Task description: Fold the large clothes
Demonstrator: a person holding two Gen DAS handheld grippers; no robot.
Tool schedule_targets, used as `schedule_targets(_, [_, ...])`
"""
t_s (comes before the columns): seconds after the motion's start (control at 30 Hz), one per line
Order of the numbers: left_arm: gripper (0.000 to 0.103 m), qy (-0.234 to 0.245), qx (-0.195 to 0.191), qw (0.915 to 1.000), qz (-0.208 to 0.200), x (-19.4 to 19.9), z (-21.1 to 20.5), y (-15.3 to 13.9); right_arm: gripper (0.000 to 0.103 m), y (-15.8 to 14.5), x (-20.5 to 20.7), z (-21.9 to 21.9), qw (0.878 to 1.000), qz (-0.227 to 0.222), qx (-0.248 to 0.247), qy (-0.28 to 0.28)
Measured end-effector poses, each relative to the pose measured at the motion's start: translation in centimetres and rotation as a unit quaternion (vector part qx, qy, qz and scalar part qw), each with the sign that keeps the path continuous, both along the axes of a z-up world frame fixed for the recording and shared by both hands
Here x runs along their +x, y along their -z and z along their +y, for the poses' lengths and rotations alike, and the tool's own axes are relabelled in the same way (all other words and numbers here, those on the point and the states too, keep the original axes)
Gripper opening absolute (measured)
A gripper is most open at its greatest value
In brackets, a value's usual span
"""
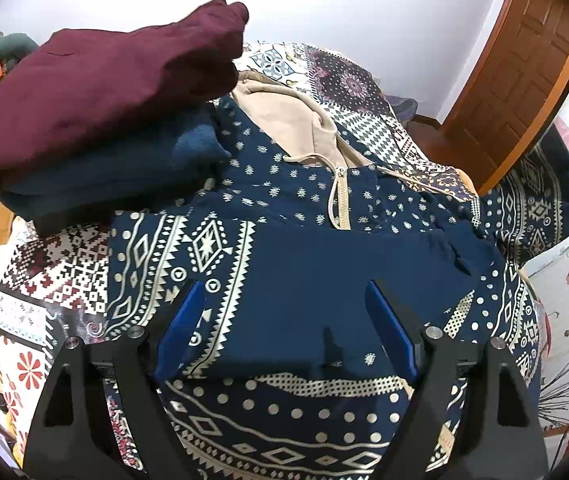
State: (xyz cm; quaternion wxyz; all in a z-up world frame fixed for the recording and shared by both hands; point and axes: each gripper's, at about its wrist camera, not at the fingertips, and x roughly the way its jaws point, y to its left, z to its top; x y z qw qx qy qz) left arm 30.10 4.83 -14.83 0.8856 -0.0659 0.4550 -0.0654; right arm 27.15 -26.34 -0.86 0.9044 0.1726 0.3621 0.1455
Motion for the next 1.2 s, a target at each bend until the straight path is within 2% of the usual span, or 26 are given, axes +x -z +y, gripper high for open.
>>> schedule_targets(0.07, [0.082, -0.002, 0.002, 1.0, -0.002, -0.4, 0.4, -0.1, 0.01, 0.3, -0.2, 1.1, 1.0, 0.005, -0.006, -0.015])
schedule_targets(0.2, [0.082, -0.008, 0.0, 1.0, 0.0, -0.8, 1.2, 0.1, 0.044, 1.0, -0.1, 0.9, 1.0, 0.013, -0.002, -0.009])
schedule_targets(0.23, [0.082, -0.01, -0.001, 1.0, 0.0, -0.9, 1.4, 0.1, 0.046, 1.3, -0.1, 0.6, 1.0, 0.013, -0.007, -0.001])
schedule_targets(0.33, [0.082, -0.016, -0.003, 0.9999, 0.002, -1.1, 1.8, 0.2, 0.046, 1.5, 0.0, 0.0, 0.999, 0.026, -0.013, 0.015])
schedule_targets(0.43, [0.082, -0.02, -0.008, 0.9997, 0.006, -1.0, 1.9, 0.4, 0.047, 3.0, 0.3, -1.6, 0.998, 0.059, 0.0, 0.036])
schedule_targets(0.6, [0.082, -0.016, -0.01, 0.9997, 0.014, -0.8, 1.2, 1.0, 0.048, 8.6, 1.4, -5.1, 0.985, 0.146, 0.034, 0.08])
schedule_targets(0.73, [0.082, -0.006, -0.006, 0.9998, 0.018, -0.7, 0.4, 1.3, 0.048, 13.4, 2.2, -7.1, 0.967, 0.214, 0.086, 0.109])
schedule_targets(0.83, [0.082, -0.001, -0.002, 0.9997, 0.023, -0.6, -0.1, 1.7, 0.048, 15.4, 2.9, -7.6, 0.959, 0.236, 0.115, 0.109])
schedule_targets(0.93, [0.082, -0.003, -0.005, 0.9996, 0.029, -0.4, -0.2, 2.1, 0.048, 16.3, 3.7, -6.9, 0.958, 0.238, 0.125, 0.097])
schedule_targets(0.97, [0.082, -0.004, -0.006, 0.9995, 0.031, -0.3, -0.1, 2.2, 0.047, 16.6, 4.1, -6.7, 0.958, 0.239, 0.128, 0.097])
schedule_targets(1.0, [0.082, -0.005, -0.008, 0.9994, 0.033, -0.3, -0.1, 2.4, 0.04, 16.8, 4.3, -6.5, 0.957, 0.238, 0.126, 0.103])
schedule_targets(1.03, [0.082, -0.007, -0.009, 0.9993, 0.035, -0.2, 0.0, 2.5, 0.022, 16.7, 4.5, -6.5, 0.959, 0.236, 0.119, 0.106])
schedule_targets(1.07, [0.082, -0.008, -0.01, 0.9992, 0.037, -0.2, 0.1, 2.7, 0.012, 16.3, 4.8, -6.0, 0.962, 0.231, 0.103, 0.102])
schedule_targets(1.13, [0.082, -0.009, -0.01, 0.9992, 0.039, -0.3, 0.2, 2.8, 0.009, 15.4, 4.7, -5.3, 0.969, 0.216, 0.079, 0.087])
schedule_targets(1.2, [0.082, -0.011, -0.007, 0.9992, 0.038, -0.5, 0.4, 2.8, 0.009, 13.6, 4.3, -4.4, 0.979, 0.183, 0.036, 0.084])
